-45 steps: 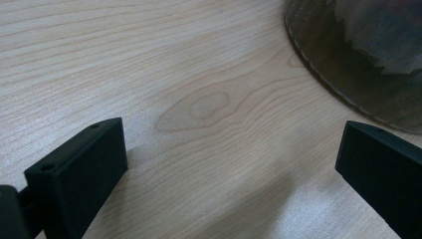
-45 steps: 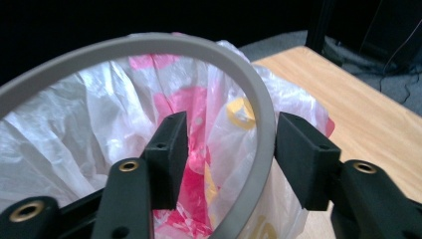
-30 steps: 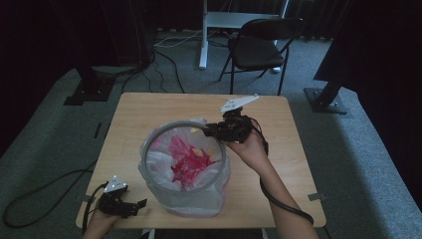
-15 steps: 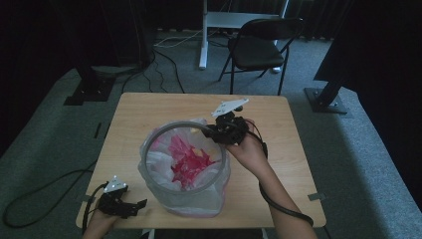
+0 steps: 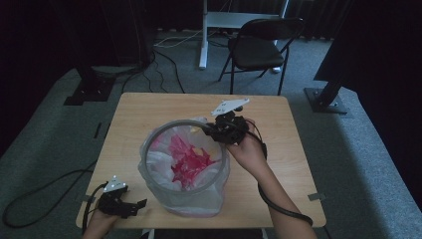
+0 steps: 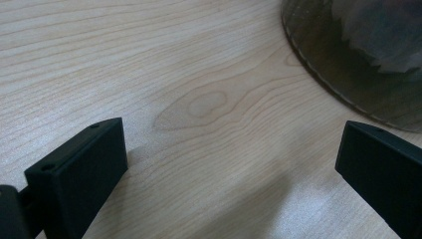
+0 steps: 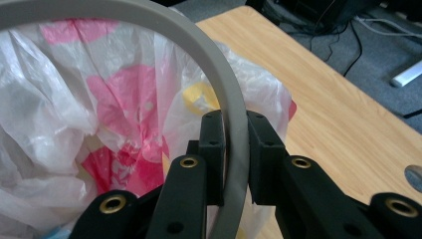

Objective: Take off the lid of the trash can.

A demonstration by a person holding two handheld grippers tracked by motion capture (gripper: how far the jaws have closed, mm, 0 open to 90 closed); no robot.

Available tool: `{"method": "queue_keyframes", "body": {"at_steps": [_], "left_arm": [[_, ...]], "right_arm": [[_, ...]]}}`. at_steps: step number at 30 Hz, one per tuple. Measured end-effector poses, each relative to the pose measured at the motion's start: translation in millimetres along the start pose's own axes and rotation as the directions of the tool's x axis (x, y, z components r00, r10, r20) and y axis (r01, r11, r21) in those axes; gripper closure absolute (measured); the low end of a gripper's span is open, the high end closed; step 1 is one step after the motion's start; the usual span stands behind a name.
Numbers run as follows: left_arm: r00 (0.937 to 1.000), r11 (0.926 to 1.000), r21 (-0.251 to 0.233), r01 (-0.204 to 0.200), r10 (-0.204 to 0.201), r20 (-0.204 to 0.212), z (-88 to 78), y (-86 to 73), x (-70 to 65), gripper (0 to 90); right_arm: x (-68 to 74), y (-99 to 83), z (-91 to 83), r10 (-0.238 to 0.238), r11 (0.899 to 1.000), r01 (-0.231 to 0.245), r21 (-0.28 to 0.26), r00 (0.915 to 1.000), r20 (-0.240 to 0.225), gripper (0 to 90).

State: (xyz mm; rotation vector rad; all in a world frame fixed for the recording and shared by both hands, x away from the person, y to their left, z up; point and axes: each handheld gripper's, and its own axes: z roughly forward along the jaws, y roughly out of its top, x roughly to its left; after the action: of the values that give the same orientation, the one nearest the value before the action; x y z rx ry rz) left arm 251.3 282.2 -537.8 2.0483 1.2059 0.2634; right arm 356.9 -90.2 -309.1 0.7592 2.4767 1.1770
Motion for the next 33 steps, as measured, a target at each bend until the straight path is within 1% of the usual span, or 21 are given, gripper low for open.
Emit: {"method": "queue_keyframes", "body": {"at_steps": [2, 6, 8, 10, 11, 15, 17, 19, 20, 23, 28, 29, 30, 31, 33], "left_arm": [[1.0, 1.0, 0.0, 0.001, -0.001, 0.001, -0.1, 0.0, 0.0, 0.0], [1.0, 1.0, -0.001, 0.002, -0.002, -0.001, -0.4, -0.1, 0.3, 0.0], [1.0, 1.0, 0.0, 0.003, -0.003, 0.0, -0.3, -0.2, 0.4, 0.0], [1.0, 1.0, 0.001, 0.004, -0.004, -0.002, 0.0, -0.2, 0.4, 0.0], [1.0, 1.0, 0.001, 0.005, -0.005, -0.002, 0.1, -0.2, 0.5, 0.0], [1.0, 1.0, 0.001, 0.005, -0.005, -0.001, 0.5, -0.3, 0.4, 0.0], [1.0, 1.0, 0.006, 0.002, -0.002, -0.003, 0.7, -0.4, 0.5, 0.0], [1.0, 1.0, 0.007, 0.003, -0.003, -0.001, 1.1, -0.6, 0.6, 0.0], [1.0, 1.0, 0.006, 0.004, -0.004, 0.001, 1.2, -0.6, 0.7, 0.0], [1.0, 1.0, 0.003, 0.005, -0.005, 0.001, 1.4, -0.5, 0.7, 0.0], [1.0, 1.0, 0.004, 0.004, -0.004, -0.001, 1.8, -0.6, 0.7, 0.0], [1.0, 1.0, 0.004, 0.004, -0.004, -0.001, 1.8, -0.6, 0.7, 0.0], [1.0, 1.0, 0.003, 0.004, -0.004, 0.003, 1.8, -0.7, 1.0, 0.0], [1.0, 1.0, 0.002, 0.006, -0.006, 0.003, 1.8, -0.7, 1.1, 0.0], [0.9999, 1.0, 0.0, 0.008, -0.008, 0.009, 1.8, -0.7, 1.3, 0.0]], "right_arm": [[-0.6, 2.2, -3.1, 0.004, 1.0, -0.004, -0.014, 1.0, -0.001, 79.8], [-3.3, 6.1, -9.8, 0.032, 0.998, -0.033, -0.056, 0.9993, -0.017, 80.7], [-4.1, 7.4, -12.9, 0.042, 0.996, -0.043, -0.072, 0.999, -0.013, 81.0], [-5.5, 7.8, -15.3, 0.055, 0.995, -0.057, -0.085, 0.9983, -0.021, 81.1], [-6.7, 7.7, -16.9, 0.066, 0.993, -0.068, -0.095, 0.9976, -0.021, 81.2], [-11.8, 6.8, -18.3, 0.108, 0.988, -0.113, -0.103, 0.9929, -0.05, 81.5], [-13.6, 6.2, -20.1, 0.136, 0.982, -0.145, -0.119, 0.9877, -0.077, 81.7], [-15.1, 5.8, -22.3, 0.15, 0.977, -0.162, -0.136, 0.9843, -0.092, 81.8], [-16.5, 5.6, -23.7, 0.163, 0.973, -0.177, -0.146, 0.9809, -0.106, 81.9], [-19.7, 5.4, -29.4, 0.191, 0.964, -0.21, -0.163, 0.9733, -0.128, 82.1], [-24.7, 3.9, -38.9, 0.203, 0.955, -0.224, -0.196, 0.972, -0.118, 82.2], [-24.7, 3.9, -38.9, 0.203, 0.955, -0.224, -0.196, 0.972, -0.118, 82.2], [-27.0, 2.4, -42.3, 0.21, 0.951, -0.23, -0.207, 0.9709, -0.115, 82.3], [-28.5, 1.5, -43.7, 0.213, 0.949, -0.234, -0.21, 0.9697, -0.12, 82.2], [-32.2, -1.0, -46.4, 0.228, 0.941, -0.254, -0.222, 0.9641, -0.135, 82.3]]}}
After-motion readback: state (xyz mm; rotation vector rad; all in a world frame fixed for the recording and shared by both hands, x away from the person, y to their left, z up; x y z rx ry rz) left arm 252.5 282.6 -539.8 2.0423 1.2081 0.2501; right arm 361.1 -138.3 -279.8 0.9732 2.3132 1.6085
